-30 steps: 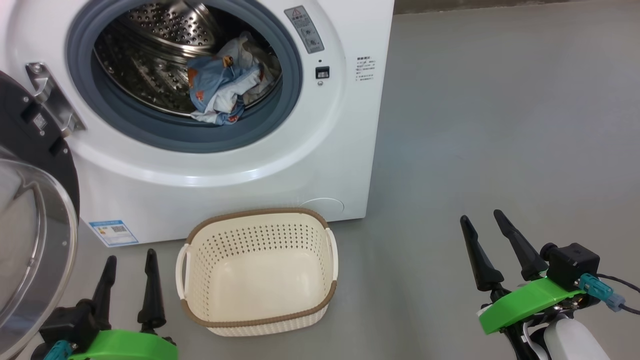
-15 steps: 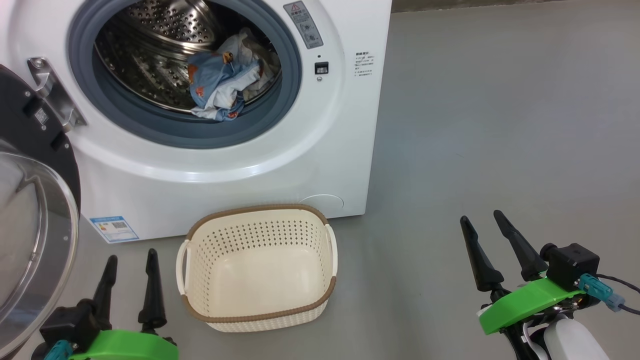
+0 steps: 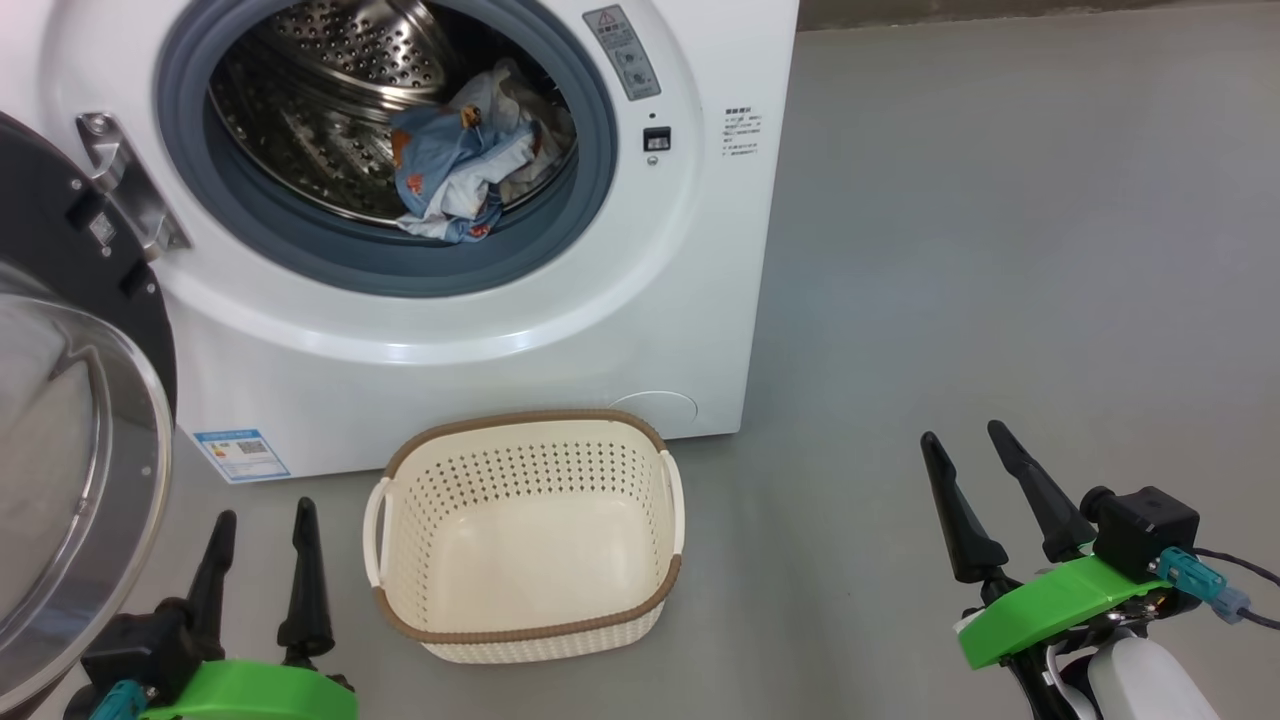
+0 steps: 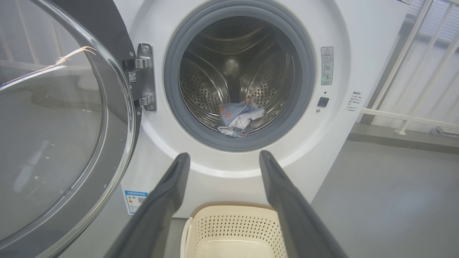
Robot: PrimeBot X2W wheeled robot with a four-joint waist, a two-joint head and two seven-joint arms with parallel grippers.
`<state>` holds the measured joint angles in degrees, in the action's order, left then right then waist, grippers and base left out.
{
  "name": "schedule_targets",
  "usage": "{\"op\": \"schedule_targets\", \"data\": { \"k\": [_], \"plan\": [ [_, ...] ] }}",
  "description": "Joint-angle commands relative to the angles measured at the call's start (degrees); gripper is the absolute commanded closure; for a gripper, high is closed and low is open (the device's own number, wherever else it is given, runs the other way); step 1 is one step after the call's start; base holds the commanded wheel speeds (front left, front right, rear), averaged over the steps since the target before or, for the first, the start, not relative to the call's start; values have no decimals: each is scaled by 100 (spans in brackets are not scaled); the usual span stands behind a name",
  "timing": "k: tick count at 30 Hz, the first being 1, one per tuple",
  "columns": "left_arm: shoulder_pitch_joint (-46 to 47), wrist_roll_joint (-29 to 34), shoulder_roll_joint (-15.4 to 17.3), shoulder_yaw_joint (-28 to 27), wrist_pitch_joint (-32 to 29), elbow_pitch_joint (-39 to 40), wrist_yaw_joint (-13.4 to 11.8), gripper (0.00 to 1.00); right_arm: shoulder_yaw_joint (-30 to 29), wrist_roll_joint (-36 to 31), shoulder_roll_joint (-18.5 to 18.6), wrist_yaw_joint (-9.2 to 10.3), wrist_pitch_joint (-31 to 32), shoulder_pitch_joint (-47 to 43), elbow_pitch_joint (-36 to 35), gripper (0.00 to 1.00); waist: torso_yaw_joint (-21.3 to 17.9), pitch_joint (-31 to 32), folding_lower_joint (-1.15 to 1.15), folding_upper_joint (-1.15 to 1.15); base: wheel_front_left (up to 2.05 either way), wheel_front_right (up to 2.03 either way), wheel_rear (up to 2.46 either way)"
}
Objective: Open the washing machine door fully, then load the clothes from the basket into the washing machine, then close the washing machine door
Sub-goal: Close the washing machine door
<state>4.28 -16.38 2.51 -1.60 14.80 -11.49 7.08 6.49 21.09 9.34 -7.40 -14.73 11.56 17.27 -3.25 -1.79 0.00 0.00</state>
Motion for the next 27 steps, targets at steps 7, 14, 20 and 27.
{"op": "schedule_targets", "data": {
  "k": [7, 14, 20, 27],
  "plan": [
    [60, 77, 54, -176, 19, 133, 8, 0, 96, 46, 14, -9, -27, -6, -123, 0, 207, -3, 0, 0, 0, 0, 0],
    [57, 111, 47, -248, 19, 177, -84, 0, 91, 52, 38, -9, -27, -42, -106, 0, 540, 4, 0, 0, 0, 0, 0],
    [28, 144, 43, -290, 19, 178, -193, 0, 117, 68, 31, -9, -27, -50, -89, 0, 907, 34, 0, 0, 0, 0, 0],
    [-7, 208, 40, -293, 19, 184, -306, 0, 156, 79, 30, -9, -27, -64, -65, 0, 1394, 64, 0, 0, 0, 0, 0]
  ]
}}
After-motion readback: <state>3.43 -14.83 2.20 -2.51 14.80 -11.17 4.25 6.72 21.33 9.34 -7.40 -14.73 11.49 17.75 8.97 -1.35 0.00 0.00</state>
